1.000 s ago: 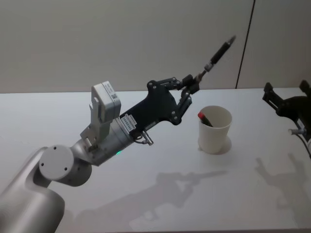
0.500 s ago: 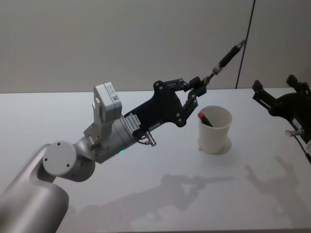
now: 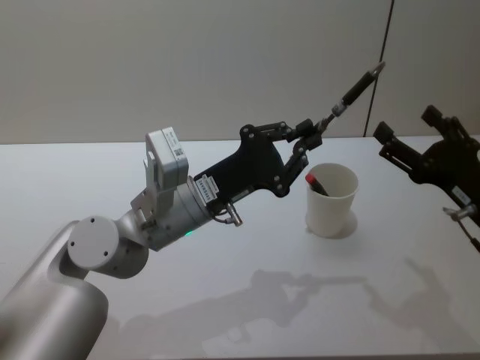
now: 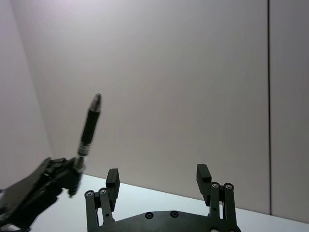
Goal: Place the pen into the pen holder.
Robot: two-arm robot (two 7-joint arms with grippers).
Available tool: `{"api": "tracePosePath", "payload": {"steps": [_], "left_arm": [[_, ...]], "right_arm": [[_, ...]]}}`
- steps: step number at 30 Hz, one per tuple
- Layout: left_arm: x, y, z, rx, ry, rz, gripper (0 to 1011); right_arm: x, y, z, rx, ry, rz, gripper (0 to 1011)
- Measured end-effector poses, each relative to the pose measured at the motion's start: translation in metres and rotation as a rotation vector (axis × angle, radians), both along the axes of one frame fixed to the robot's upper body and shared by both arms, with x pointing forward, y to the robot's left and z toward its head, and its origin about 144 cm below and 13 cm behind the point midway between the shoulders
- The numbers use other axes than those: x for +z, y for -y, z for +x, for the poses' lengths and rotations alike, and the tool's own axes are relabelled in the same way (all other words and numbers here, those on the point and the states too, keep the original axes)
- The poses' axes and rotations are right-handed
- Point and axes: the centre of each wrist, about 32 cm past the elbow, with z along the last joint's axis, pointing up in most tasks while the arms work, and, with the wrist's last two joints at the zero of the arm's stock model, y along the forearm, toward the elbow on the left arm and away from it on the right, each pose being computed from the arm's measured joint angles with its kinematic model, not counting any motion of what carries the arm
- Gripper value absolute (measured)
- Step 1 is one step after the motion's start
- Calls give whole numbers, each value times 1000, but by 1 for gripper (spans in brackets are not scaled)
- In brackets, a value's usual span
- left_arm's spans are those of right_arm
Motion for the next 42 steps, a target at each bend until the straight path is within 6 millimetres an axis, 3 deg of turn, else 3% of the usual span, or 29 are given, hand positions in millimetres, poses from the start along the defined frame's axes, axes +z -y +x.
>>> {"api": "tracePosePath", "payload": {"steps": [19,42], "left_arm": [[0,0,1,-8,3,1,169],[0,0,1,-10,3,1,169]], "right_arm": [[12,17,-9,219,51,109,1001],[18,-5,11,276,-3,205,1001]]}}
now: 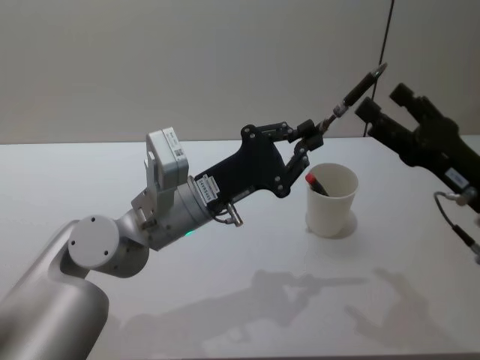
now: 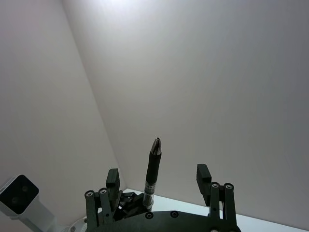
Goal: Place the pen into the pen holder.
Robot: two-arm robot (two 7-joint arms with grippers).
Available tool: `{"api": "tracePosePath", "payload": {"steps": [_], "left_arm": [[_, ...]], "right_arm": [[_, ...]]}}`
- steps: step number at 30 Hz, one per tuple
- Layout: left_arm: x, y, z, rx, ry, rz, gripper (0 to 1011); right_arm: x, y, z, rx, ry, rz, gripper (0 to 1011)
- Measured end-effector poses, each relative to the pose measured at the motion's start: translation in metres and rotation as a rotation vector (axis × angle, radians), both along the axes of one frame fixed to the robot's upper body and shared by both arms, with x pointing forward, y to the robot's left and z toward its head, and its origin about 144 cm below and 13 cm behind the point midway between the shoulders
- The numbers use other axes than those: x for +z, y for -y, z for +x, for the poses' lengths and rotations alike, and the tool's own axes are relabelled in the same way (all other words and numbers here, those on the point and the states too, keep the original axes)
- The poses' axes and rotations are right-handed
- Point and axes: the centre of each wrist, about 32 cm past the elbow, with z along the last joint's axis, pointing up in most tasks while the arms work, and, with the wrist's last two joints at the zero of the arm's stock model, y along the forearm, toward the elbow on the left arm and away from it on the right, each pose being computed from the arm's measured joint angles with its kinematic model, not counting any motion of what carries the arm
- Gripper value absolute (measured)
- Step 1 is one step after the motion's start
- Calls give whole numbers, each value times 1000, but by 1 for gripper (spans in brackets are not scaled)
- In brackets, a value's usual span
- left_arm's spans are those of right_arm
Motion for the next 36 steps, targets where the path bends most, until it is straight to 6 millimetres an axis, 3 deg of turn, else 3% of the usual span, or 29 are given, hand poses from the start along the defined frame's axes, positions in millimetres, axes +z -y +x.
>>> {"api": "tracePosePath", "payload": {"steps": [6,14,25,28,32,34,36], "left_arm": [[0,0,0,0,0,0,169],[0,0,0,0,0,0,169],[0,0,0,0,0,0,169],[0,0,0,0,0,0,169],[0,0,0,0,0,0,169],[0,0,0,0,0,0,169],[0,0,0,0,0,0,169]], "right_arm": [[0,-7,5,10,-11,15,1002],[1,-16,12,25,-23,34,838],[2,-23,16,33,-28,52,486],[2,-24,16,33,-29,55,340],[3,-25,17,31,-28,60,271],[3,-25,17,30,-27,62,165],[3,-26,17,30,-28,64,135]]}}
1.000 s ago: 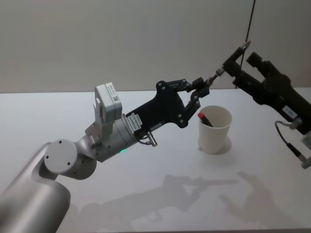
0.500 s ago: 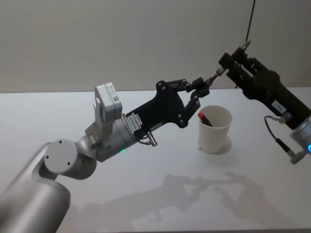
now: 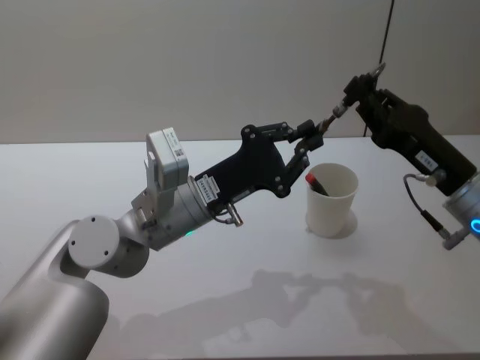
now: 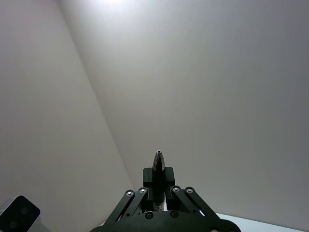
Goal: Place the pen into the pen holder.
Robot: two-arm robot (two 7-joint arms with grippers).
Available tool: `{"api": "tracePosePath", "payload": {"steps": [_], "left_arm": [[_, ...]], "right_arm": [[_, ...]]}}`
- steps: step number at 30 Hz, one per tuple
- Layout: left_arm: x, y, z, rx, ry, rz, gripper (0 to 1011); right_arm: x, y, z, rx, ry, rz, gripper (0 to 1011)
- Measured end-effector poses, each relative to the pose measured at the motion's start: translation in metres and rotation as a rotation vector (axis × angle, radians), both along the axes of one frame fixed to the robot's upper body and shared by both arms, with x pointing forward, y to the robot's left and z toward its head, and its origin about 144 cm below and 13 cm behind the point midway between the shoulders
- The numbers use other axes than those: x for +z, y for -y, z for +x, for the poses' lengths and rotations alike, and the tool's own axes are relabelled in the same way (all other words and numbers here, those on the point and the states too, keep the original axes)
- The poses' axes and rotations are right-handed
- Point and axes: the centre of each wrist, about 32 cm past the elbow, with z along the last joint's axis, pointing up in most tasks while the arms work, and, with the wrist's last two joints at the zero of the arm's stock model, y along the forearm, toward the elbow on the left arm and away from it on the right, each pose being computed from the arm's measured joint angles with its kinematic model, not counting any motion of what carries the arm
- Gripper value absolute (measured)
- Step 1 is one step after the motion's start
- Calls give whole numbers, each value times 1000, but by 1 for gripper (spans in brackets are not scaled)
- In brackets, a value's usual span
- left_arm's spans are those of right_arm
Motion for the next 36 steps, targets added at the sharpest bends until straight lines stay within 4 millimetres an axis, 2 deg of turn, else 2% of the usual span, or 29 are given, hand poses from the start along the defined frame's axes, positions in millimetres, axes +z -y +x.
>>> {"api": "tracePosePath", "payload": {"steps": [5,8,12,13,20,23,26,30,36], "left_arm": [[0,0,0,0,0,0,202],[0,0,0,0,0,0,303],[0,0,0,0,0,0,383],[0,0,0,0,0,0,443],[0,0,0,0,0,0,657],[0,0,0,0,0,0,784],[0,0,0,0,0,0,838],[0,0,0,0,0,0,965],[0,0,0,0,0,0,1004]], "right_arm": [[1,0,0,-7,0,4,118],[1,0,0,-10,0,7,118],[2,-1,-1,-13,1,9,118],[2,-1,-1,-13,1,9,118],[3,-1,-1,-17,2,14,118],[4,-1,-1,-19,3,15,118],[4,-1,-2,-21,4,16,118],[5,-1,-2,-34,6,14,118],[5,-1,-3,-75,17,-3,118]]}}
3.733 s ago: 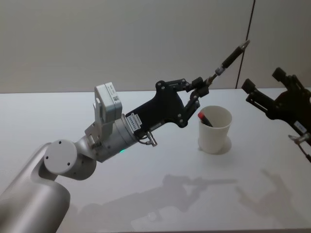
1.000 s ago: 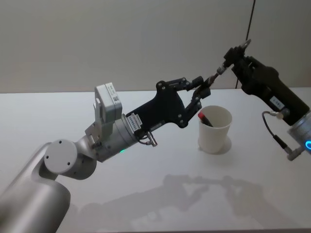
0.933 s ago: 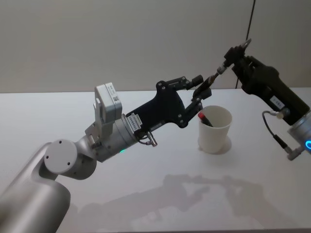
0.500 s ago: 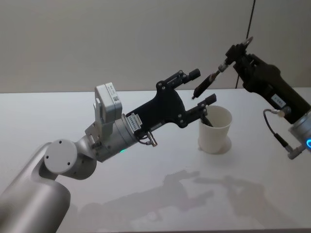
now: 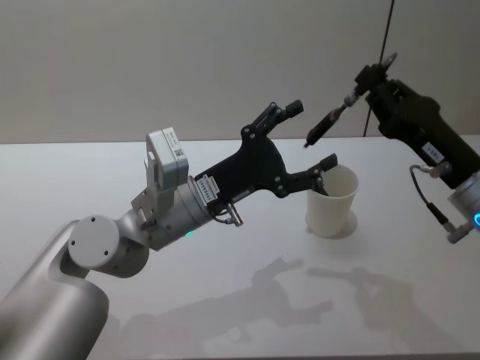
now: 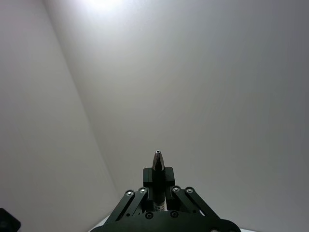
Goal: Place the pen into the pen holder.
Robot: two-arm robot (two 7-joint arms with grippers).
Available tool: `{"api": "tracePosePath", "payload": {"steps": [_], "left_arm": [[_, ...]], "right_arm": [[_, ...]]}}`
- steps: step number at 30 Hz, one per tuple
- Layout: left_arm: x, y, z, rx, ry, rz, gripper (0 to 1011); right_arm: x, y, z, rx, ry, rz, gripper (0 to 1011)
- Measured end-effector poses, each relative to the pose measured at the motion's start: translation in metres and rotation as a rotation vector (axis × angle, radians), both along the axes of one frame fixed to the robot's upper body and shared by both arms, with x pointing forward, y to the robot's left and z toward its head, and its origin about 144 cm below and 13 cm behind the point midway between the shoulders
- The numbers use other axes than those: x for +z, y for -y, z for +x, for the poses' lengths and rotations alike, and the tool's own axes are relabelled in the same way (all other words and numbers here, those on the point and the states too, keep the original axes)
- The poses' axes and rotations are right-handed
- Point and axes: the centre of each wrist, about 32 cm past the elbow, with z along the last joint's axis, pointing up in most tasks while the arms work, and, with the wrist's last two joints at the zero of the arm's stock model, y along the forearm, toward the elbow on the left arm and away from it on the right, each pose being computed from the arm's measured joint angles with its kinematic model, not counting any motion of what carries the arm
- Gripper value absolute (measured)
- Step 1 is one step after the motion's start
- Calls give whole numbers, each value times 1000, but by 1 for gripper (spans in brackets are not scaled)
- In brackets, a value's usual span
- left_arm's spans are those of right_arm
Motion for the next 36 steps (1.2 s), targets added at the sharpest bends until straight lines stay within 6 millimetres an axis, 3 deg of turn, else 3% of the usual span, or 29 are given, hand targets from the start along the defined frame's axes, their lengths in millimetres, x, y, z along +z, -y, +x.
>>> {"api": "tracePosePath", "payload": {"steps": [20,36], "left_arm": [[0,0,0,0,0,0,1004],[0,0,0,0,0,0,1004]], "right_arm": [[-11,-5,3,-256,60,-142,118],[-47,-14,28,-461,53,-296,118]]}}
